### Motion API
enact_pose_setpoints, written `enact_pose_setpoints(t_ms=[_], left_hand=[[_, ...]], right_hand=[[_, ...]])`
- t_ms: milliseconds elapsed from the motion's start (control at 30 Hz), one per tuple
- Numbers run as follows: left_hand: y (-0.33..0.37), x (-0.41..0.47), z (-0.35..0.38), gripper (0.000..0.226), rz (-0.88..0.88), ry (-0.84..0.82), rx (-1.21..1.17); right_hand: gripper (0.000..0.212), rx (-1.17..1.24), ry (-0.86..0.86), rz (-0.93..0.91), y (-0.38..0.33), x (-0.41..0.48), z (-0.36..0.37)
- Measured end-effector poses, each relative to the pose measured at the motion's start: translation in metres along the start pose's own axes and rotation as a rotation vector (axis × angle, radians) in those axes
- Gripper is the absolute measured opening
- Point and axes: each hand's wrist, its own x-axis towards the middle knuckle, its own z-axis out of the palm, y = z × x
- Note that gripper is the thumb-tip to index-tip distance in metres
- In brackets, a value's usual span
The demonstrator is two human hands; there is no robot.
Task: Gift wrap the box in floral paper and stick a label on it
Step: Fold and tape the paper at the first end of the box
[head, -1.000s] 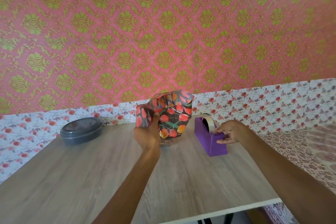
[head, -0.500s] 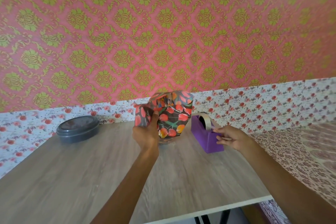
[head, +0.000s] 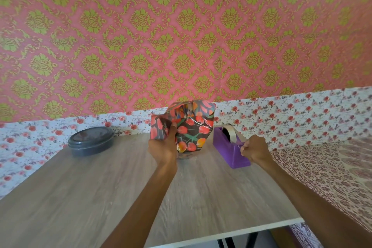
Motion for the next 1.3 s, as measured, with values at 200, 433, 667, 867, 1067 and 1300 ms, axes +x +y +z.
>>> enact_pose_setpoints(t_ms=[200,433,667,867,1067,1300], left_hand=[[0.001,-0.002,0.000,0.032,-0.013,-0.004,0.024],[-0.001,0.005,0.004,0.031,-0.014,-0.005,0.055],[0.001,0.005,0.012,0.050,-0.068,-0.010,0.044],[0.008,0.002,0.014,0.048,-0.071,-0.015,0.029],[0.008,0.003,0.014,0.045,-0.067,0.003,0.054],[0.006,0.003,0.012,0.055,-0.095,-0.022,0.036]], right_hand=[[0.007,-0.219,-0.057,-0.053,0.002,0.005,0.000],[0.030,0.028,0.060,-0.139,-0.004,-0.032,-0.026],[0.012,0.613,-0.060,-0.436,-0.085,-0.108,-0.045],[0.096,0.683,-0.074,-0.559,-0.147,-0.124,-0.032],[0.039,0.898,0.115,-0.311,-0.177,-0.110,-0.007],[0.028,0.902,0.186,-0.131,-0.194,-0.083,0.007]])
